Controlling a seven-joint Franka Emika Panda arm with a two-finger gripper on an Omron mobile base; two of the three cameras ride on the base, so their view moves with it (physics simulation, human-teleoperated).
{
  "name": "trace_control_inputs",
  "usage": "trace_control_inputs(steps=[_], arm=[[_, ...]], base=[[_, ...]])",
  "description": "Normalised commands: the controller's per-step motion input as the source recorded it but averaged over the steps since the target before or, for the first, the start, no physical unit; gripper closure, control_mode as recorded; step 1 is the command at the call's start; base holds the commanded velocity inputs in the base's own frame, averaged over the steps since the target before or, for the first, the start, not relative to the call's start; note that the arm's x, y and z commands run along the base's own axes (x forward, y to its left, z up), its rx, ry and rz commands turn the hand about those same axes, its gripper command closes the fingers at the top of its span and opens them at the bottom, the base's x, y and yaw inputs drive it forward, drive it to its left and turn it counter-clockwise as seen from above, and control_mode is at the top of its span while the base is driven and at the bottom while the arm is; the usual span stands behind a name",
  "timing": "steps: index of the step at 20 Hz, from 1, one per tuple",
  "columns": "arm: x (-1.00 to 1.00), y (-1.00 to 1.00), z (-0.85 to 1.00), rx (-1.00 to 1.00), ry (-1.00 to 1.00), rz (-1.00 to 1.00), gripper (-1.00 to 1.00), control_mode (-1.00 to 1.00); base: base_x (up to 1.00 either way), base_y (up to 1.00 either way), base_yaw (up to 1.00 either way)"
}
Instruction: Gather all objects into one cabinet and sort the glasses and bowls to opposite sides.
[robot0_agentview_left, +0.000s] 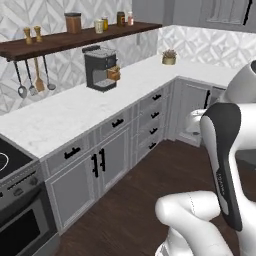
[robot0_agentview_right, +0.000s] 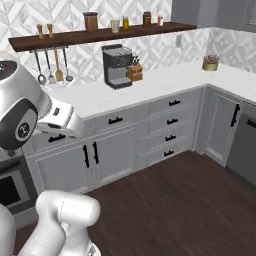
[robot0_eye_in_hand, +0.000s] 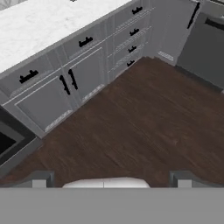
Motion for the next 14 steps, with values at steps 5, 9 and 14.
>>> trace_control_inputs(steps=[5, 9, 14], arm=[[0.00, 0.00, 0.00, 0.00, 0.00, 0.00, -1.00, 1.00], [0.00, 0.00, 0.00, 0.00, 0.00, 0.00, -1.00, 1.00], [0.00, 0.00, 0.00, 0.00, 0.00, 0.00, -1.00, 1.00]], base=[[0.70, -0.20, 0.50], [0.88, -0.22, 0.34], [0.96, -0.13, 0.27]])
